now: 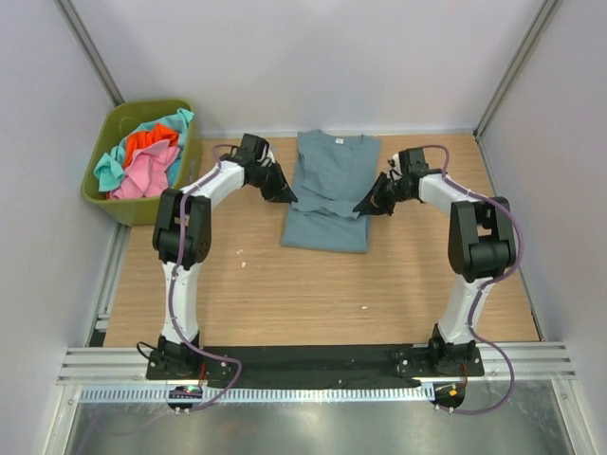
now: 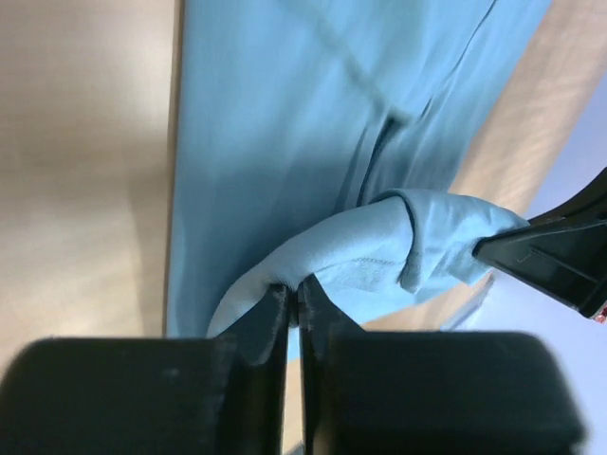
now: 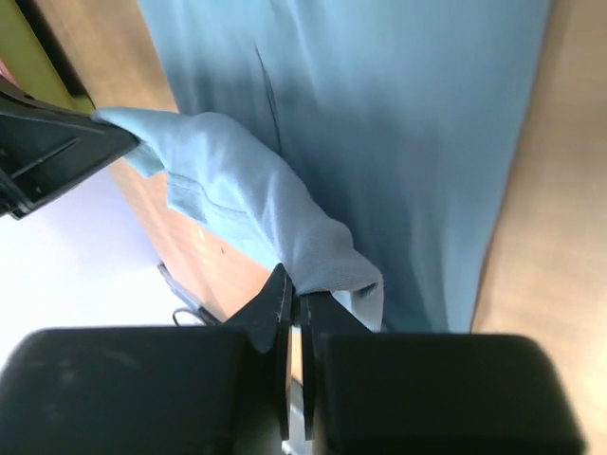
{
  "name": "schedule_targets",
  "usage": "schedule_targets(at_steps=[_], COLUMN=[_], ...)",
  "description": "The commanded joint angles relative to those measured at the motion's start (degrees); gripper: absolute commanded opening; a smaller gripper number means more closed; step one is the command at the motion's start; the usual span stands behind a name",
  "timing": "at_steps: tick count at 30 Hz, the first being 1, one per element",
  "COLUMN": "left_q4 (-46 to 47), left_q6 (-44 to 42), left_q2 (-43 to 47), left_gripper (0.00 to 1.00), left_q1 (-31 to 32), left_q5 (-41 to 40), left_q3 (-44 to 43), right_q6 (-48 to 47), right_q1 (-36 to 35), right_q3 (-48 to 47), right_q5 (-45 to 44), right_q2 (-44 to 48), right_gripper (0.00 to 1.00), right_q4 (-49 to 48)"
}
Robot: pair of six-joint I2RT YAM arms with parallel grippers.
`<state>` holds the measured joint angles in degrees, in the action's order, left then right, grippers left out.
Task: Fold and stack the t-shirts
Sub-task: Fold the tshirt
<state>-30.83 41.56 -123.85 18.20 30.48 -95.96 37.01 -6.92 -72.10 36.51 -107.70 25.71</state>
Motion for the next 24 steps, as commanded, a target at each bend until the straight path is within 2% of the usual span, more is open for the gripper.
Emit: schedule_targets(at_steps=[1, 2, 3, 4, 5, 6, 9, 13, 17, 24], left_q4=[5.2, 5.5, 5.6, 6.0, 6.0, 5.5, 1.3, -2.6, -2.9, -0.1], left_q6=[-0.3, -1.2, -1.8, -2.4, -3.6, -4.4, -7.5, -5.4, -2.8, 0.3], left_q2=[-2.4, -2.8, -2.9, -2.5, -1.9, -1.4, 2.1, 7.7, 10.7, 9.3], left_gripper=[0.14, 0.25, 0.33, 0.36, 0.40, 0.50, 0.61, 0.63, 0.65, 0.67], left_q1=[-1.4, -1.5, -1.4, -1.5, -1.4, -1.5, -1.8, -3.3, -3.7, -3.7], left_q5=[-2.0, -3.1, -4.0, -4.7, -6.0, -6.8, -8.9, -3.6, 0.6, 2.9], left_q3=[-7.9, -8.7, -9.8, -10.0, -10.1, -10.1, -8.2, 1.4, 12.5, 17.4], right_q6=[-0.8, -1.5, -1.7, -2.0, -2.6, -2.8, -2.9, -2.5, -1.1, -0.6], right_q1=[0.9, 1.3, 2.1, 2.5, 3.0, 4.1, 6.1, 6.2, 6.2, 4.6], right_q3=[-8.1, -10.5, -11.2, -11.7, -11.9, -11.7, -8.3, 0.0, 12.1, 20.2], right_q5=[-0.6, -1.7, -2.8, -2.8, -2.8, -3.9, -4.1, -1.7, 0.0, 1.1], right_q2=[-4.3, -5.0, -5.4, -5.4, -4.8, -3.8, 1.1, 7.5, 11.3, 10.2], right_gripper=[0.11, 0.22, 0.39, 0.45, 0.58, 0.61, 0.63, 0.63, 0.63, 0.63], right_q4=[-3.9, -3.5, -3.1, -3.0, -2.7, -2.4, 0.5, 5.1, 4.1, 2.8])
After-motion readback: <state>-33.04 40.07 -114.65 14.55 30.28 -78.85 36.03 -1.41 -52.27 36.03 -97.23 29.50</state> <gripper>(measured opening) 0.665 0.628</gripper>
